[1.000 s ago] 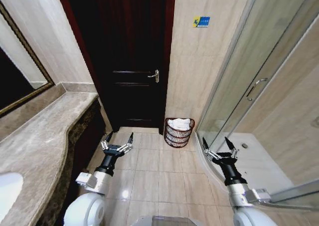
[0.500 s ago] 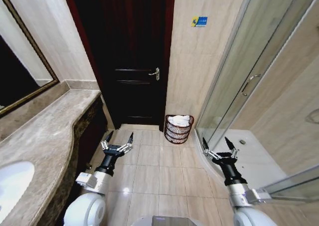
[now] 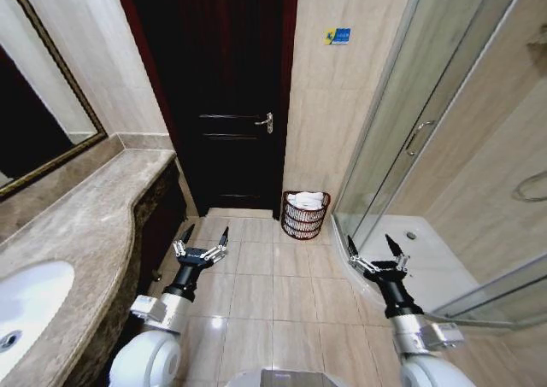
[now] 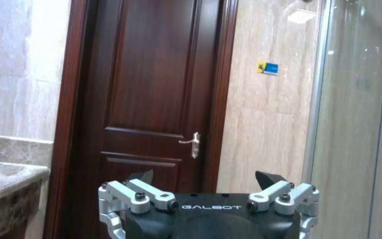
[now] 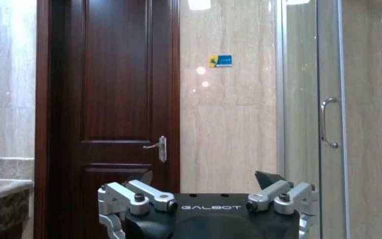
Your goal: Discard the used towel into the hamper.
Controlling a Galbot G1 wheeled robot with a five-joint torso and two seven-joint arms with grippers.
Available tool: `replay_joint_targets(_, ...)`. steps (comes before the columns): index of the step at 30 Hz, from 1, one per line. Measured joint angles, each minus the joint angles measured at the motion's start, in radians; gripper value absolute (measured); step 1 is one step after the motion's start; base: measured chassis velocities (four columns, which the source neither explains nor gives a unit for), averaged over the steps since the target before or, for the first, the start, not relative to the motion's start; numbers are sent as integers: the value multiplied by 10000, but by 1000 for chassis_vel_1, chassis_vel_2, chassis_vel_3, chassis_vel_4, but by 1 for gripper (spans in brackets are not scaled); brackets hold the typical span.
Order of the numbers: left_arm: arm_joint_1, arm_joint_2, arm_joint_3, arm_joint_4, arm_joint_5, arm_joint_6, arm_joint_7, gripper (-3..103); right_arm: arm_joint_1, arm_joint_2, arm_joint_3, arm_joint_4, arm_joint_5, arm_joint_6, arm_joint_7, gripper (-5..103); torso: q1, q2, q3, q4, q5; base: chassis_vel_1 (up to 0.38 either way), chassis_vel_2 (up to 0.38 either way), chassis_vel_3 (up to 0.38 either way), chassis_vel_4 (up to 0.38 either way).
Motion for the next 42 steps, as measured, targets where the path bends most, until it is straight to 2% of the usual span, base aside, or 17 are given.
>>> replay_joint_targets(20, 0, 0, 0, 0, 0, 0, 0, 100, 0, 0, -1, 0, 0, 0, 0, 100, -1, 0, 0, 0, 0, 96, -94, -97, 100)
replay_joint_targets(42, 0, 0, 0, 0, 0, 0, 0, 100, 0, 0, -1, 0, 0, 0, 0, 100, 3, -1, 1, 0, 0, 10, -9, -11, 9)
